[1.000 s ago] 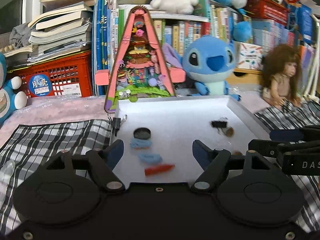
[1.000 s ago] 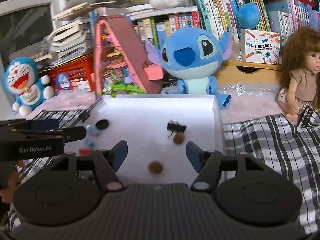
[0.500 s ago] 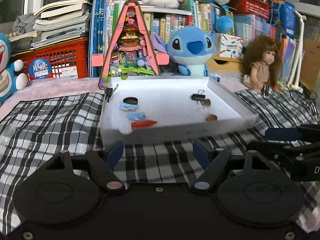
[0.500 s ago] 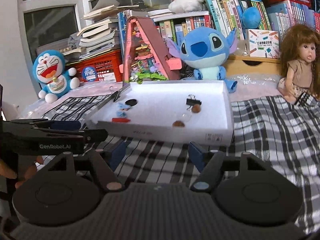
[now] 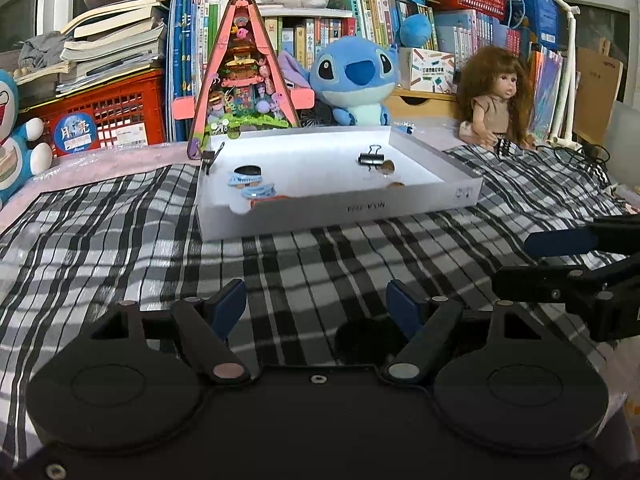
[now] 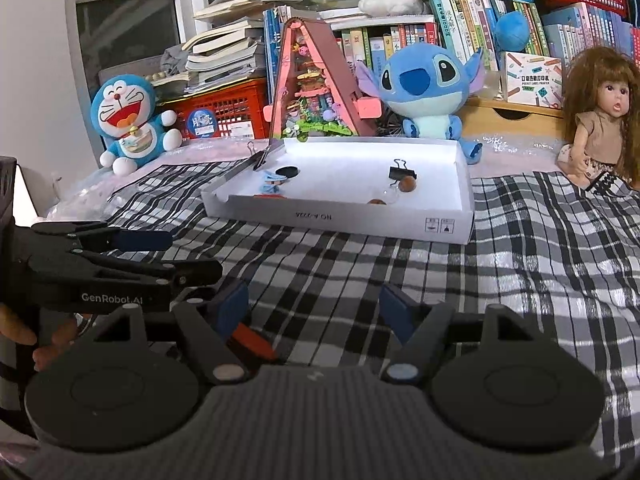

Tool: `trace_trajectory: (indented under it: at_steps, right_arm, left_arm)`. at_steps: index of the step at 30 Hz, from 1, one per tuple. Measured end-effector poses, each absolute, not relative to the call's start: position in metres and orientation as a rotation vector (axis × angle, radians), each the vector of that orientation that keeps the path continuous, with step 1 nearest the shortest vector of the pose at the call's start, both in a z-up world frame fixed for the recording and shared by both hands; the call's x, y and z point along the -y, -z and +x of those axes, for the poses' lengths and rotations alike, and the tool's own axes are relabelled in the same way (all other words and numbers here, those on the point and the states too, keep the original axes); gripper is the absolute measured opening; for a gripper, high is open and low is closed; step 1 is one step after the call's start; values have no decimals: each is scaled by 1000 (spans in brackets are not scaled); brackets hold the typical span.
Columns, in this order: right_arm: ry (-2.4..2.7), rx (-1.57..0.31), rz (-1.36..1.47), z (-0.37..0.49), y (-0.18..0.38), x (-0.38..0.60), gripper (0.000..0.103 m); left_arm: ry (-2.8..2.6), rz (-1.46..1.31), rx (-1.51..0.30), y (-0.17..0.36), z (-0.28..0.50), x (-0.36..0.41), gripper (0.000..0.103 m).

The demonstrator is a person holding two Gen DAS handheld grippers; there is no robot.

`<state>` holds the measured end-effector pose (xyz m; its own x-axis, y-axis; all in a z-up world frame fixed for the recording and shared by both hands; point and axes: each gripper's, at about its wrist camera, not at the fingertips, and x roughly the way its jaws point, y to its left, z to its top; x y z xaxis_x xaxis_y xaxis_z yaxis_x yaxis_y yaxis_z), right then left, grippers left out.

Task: Organize rigid objects
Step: 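Move both tools back toward the remaining objects on the cloth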

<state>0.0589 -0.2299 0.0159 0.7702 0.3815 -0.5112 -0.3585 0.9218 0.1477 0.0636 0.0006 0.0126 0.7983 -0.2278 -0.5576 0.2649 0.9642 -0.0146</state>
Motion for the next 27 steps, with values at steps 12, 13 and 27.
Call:
trace_trajectory:
  at_steps: [12,13,27]
  right_arm:
    - [-427,-585,1,43,-3,216,82]
    - [-429,-588,0,42,-2,215,82]
    - [-505,-622,-32,36,7,199,65]
  left_arm:
    - [332,74,-649,-1,47,-3,51]
    - [340,74,-650,-2,46,-3,49]
    - [326,83,-629,-2,49,2,44]
